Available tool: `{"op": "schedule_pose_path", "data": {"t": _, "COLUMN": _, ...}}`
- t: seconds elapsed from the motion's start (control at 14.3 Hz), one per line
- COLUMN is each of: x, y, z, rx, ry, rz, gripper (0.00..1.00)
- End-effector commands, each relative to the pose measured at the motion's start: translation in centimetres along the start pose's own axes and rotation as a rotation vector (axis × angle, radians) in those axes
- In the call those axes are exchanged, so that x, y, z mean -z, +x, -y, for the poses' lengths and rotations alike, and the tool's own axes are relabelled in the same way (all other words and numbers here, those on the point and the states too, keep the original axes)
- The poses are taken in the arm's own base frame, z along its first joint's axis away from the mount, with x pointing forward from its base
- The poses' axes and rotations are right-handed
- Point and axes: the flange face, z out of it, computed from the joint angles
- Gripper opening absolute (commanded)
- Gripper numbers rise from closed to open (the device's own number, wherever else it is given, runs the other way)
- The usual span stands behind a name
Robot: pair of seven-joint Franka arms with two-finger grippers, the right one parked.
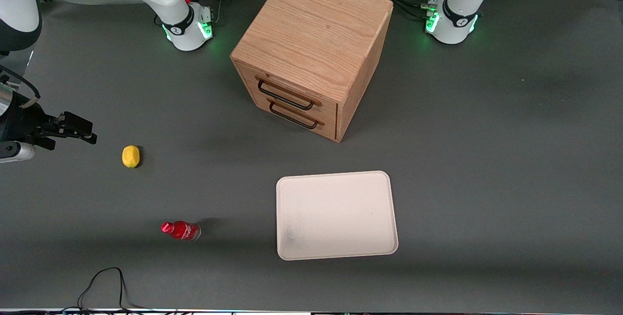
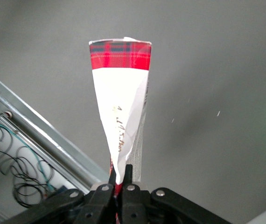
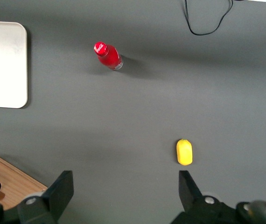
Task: Place red cookie box on tray
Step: 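Lift the cookie box upright with the left gripper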
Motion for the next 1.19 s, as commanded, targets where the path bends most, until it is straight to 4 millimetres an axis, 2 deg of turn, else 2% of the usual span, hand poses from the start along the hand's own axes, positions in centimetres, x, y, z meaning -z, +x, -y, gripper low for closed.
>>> {"op": "schedule_pose_path", "data": {"t": 0.0, "x": 2.2, "y": 7.4, "z": -3.1, "rx": 0.143, "ry": -0.007, "rz": 0.033, "gripper": 0.00}}
{"op": "schedule_pose_path", "data": {"t": 0.28, "x": 3.7, "y": 18.6, "z": -9.7, "rx": 0.367, "ry": -0.021, "rz": 0.050, "gripper": 0.00}}
{"op": "schedule_pose_path", "data": {"t": 0.56, "x": 4.7, "y": 28.5, "z": -18.2, "rx": 0.559, "ry": -0.026, "rz": 0.045, "gripper": 0.00}}
{"op": "schedule_pose_path", "data": {"t": 0.77, "x": 5.1, "y": 33.9, "z": -24.4, "rx": 0.641, "ry": -0.062, "rz": 0.027, "gripper": 0.00}}
{"op": "schedule_pose_path", "data": {"t": 1.12, "x": 6.4, "y": 41.3, "z": -34.5, "rx": 0.761, "ry": -0.092, "rz": 0.000, "gripper": 0.00}}
